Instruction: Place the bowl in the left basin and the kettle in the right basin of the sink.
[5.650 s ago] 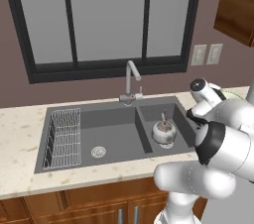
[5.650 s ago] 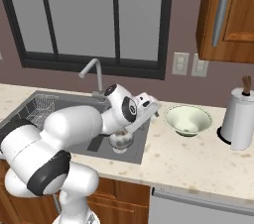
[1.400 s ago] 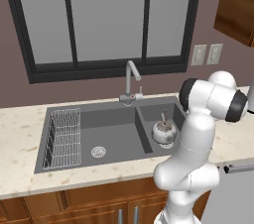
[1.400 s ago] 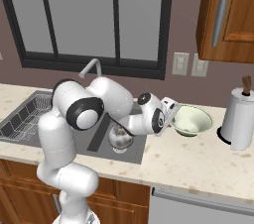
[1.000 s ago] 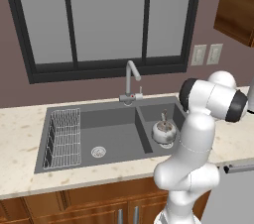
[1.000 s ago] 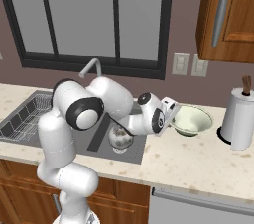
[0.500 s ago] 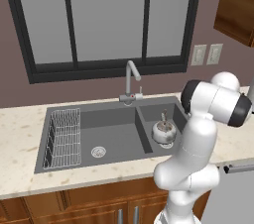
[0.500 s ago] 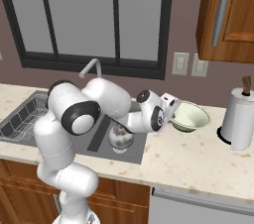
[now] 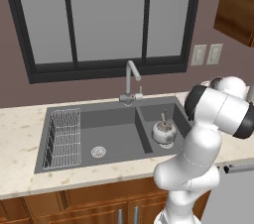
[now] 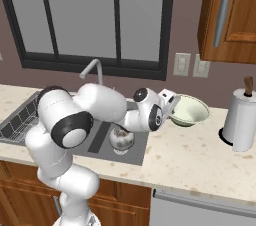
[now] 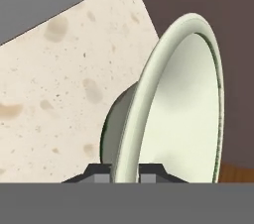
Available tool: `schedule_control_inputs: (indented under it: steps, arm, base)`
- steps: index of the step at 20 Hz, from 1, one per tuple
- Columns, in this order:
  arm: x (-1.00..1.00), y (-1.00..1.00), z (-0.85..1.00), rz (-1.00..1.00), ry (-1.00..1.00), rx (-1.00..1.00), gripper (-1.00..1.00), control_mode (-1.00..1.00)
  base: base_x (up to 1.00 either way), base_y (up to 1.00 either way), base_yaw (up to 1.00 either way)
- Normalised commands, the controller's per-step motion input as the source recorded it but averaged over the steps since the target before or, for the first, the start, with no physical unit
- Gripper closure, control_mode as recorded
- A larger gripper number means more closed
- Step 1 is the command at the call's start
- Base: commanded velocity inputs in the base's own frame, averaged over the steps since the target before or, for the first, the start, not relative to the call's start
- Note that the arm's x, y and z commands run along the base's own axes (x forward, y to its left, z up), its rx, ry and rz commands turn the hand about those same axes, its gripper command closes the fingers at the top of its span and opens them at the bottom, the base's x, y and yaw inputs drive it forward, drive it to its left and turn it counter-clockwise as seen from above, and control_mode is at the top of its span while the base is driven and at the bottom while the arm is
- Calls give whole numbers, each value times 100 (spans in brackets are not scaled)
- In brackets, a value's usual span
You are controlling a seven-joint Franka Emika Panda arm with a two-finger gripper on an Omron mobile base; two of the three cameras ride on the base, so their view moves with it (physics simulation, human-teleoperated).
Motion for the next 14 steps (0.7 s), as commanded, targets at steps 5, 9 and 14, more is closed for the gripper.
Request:
schedule_control_inputs:
  steps: [5, 9, 14]
  arm:
    - [-28, 28, 32, 7, -5, 0, 100, -100]
    - [-28, 27, 38, 11, 0, 0, 100, -100]
    - [-28, 33, 41, 14, 0, -1, 100, -100]
  base:
    - [0, 0, 0]
    - [0, 0, 0]
    - [0, 0, 0]
